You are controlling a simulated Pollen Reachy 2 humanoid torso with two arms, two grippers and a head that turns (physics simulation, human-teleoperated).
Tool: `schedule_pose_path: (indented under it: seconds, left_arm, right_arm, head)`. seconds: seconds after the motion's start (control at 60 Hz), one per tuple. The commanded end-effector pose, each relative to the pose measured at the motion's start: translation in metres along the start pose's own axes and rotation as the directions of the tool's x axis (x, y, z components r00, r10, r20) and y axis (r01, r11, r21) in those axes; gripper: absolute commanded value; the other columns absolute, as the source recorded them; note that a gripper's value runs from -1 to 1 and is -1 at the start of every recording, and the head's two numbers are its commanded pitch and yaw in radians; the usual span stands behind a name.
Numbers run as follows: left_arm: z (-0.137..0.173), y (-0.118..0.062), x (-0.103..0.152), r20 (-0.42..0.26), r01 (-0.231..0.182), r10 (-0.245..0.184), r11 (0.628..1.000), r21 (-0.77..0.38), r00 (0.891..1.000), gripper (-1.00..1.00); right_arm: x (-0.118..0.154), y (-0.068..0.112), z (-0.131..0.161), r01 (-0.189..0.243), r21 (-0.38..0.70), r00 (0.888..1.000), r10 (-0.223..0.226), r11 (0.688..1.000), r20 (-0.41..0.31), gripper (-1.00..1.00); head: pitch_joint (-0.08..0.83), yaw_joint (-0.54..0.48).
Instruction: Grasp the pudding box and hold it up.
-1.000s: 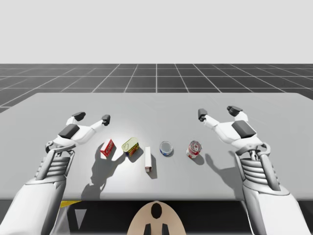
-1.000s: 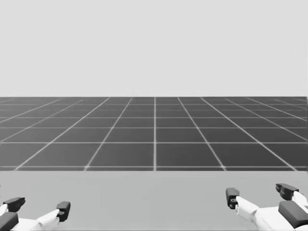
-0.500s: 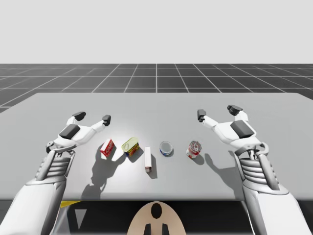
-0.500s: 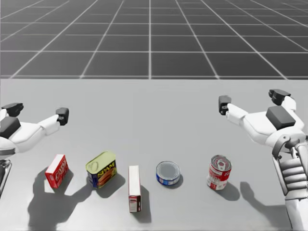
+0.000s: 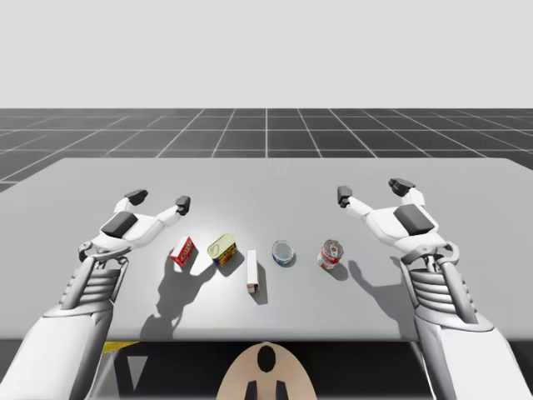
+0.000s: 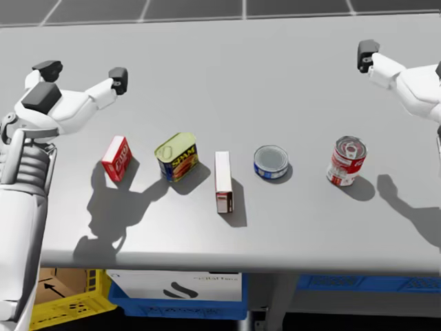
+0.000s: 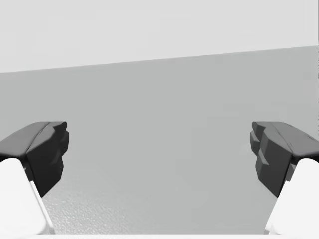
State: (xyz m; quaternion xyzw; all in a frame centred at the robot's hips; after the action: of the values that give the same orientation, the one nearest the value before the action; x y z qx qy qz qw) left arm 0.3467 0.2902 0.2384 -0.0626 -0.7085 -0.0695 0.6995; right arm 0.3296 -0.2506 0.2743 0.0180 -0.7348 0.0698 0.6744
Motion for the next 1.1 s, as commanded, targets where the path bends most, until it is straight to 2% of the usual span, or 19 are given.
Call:
schedule_pose_path:
  seconds: [0.017, 0.083, 0.117, 0.167, 0.2, 0.217, 0.233, 0.283, 0.3, 0.35, 0.483, 0.6, 0.867, 1.0, 1.017, 1.1]
  left_arm:
    - [0.001, -0.002, 0.001, 0.002, 0.002, -0.002, 1.000, -0.008, 1.000, -1.00]
    - [0.005, -0.006, 0.005, -0.005, 0.003, -0.003, 1.000, -0.016, 1.000, -1.00]
    - [0.009, -0.010, 0.009, -0.042, 0.006, -0.007, 1.000, -0.021, 0.999, -1.00]
    - [0.016, -0.015, 0.017, -0.053, 0.013, -0.014, 0.999, -0.033, 0.999, -1.00]
    - [0.020, -0.018, 0.020, -0.059, 0.000, -0.003, 0.999, -0.041, 0.998, -1.00]
    - [0.025, -0.020, 0.024, -0.077, -0.021, 0.016, 0.998, -0.062, 0.997, -1.00]
    - [0.025, -0.020, 0.024, -0.077, -0.021, 0.016, 0.998, -0.062, 0.997, -1.00]
    - [0.036, -0.028, 0.030, -0.110, -0.073, 0.061, 0.991, -0.113, 0.992, -1.00]
    - [0.038, -0.029, 0.031, -0.118, -0.077, 0.062, 0.990, -0.121, 0.991, -1.00]
    - [0.048, -0.037, 0.035, -0.134, -0.066, 0.047, 0.987, -0.143, 0.990, -1.00]
    - [0.074, -0.057, 0.045, -0.161, -0.087, 0.053, 0.974, -0.208, 0.985, -1.00]
    - [0.097, -0.072, 0.047, -0.181, -0.085, 0.044, 0.970, -0.228, 0.983, -1.00]
    - [0.142, -0.101, 0.029, -0.223, -0.112, 0.040, 0.941, -0.321, 0.974, -1.00]
    - [0.151, -0.113, 0.013, -0.246, -0.119, 0.030, 0.928, -0.353, 0.969, -1.00]
    - [0.153, -0.116, 0.008, -0.257, -0.132, 0.037, 0.923, -0.362, 0.966, -1.00]
    - [0.156, -0.125, -0.004, -0.272, -0.146, 0.044, 0.918, -0.368, 0.961, -1.00]
  right_arm:
    - [0.000, 0.000, 0.000, 0.001, -0.001, 1.000, -0.001, 1.000, 0.000, -1.00]
    - [0.000, 0.000, 0.001, 0.002, -0.002, 1.000, -0.002, 1.000, 0.000, -1.00]
    - [0.000, 0.001, 0.001, 0.001, -0.003, 1.000, -0.001, 1.000, -0.001, -1.00]
    - [0.000, 0.001, 0.001, -0.001, -0.006, 1.000, 0.001, 1.000, -0.002, -1.00]
    - [0.000, 0.001, 0.001, -0.002, -0.007, 1.000, 0.002, 1.000, -0.003, -1.00]
    - [-0.001, 0.001, 0.001, -0.005, -0.010, 1.000, 0.004, 1.000, -0.006, -1.00]
    - [-0.001, 0.001, 0.001, -0.005, -0.010, 1.000, 0.004, 1.000, -0.006, -1.00]
    - [-0.002, 0.002, 0.001, -0.010, -0.014, 1.000, 0.010, 1.000, -0.010, -1.00]
    - [-0.002, 0.002, 0.000, -0.010, -0.014, 1.000, 0.010, 1.000, -0.011, -1.00]
    - [-0.004, 0.003, 0.000, -0.014, -0.014, 1.000, 0.014, 1.000, -0.015, -1.00]
    - [-0.004, 0.003, 0.001, -0.018, -0.015, 1.000, 0.018, 1.000, -0.016, -1.00]
    - [-0.005, 0.004, 0.001, -0.021, -0.016, 1.000, 0.021, 1.000, -0.017, -1.00]
    - [-0.006, 0.007, 0.002, -0.026, -0.019, 1.000, 0.025, 0.999, -0.017, -1.00]
    - [-0.006, 0.008, 0.003, -0.029, -0.021, 0.999, 0.029, 0.999, -0.017, -1.00]
    - [-0.006, 0.008, 0.003, -0.030, -0.021, 0.999, 0.030, 0.999, -0.016, -1.00]
    - [-0.006, 0.008, 0.003, -0.032, -0.022, 0.999, 0.032, 0.999, -0.016, -1.00]
  head:
    - [0.738, 0.08]
    - [0.739, 0.08]
    - [0.743, 0.08]
    - [0.750, 0.07]
    - [0.752, 0.07]
    - [0.751, 0.08]
    - [0.751, 0.08]
    - [0.751, 0.08]
    - [0.750, 0.08]
    - [0.752, 0.08]
    - [0.750, 0.08]
    - [0.750, 0.08]
    - [0.750, 0.08]
    - [0.751, 0.08]
    - [0.751, 0.08]
    - [0.751, 0.08]
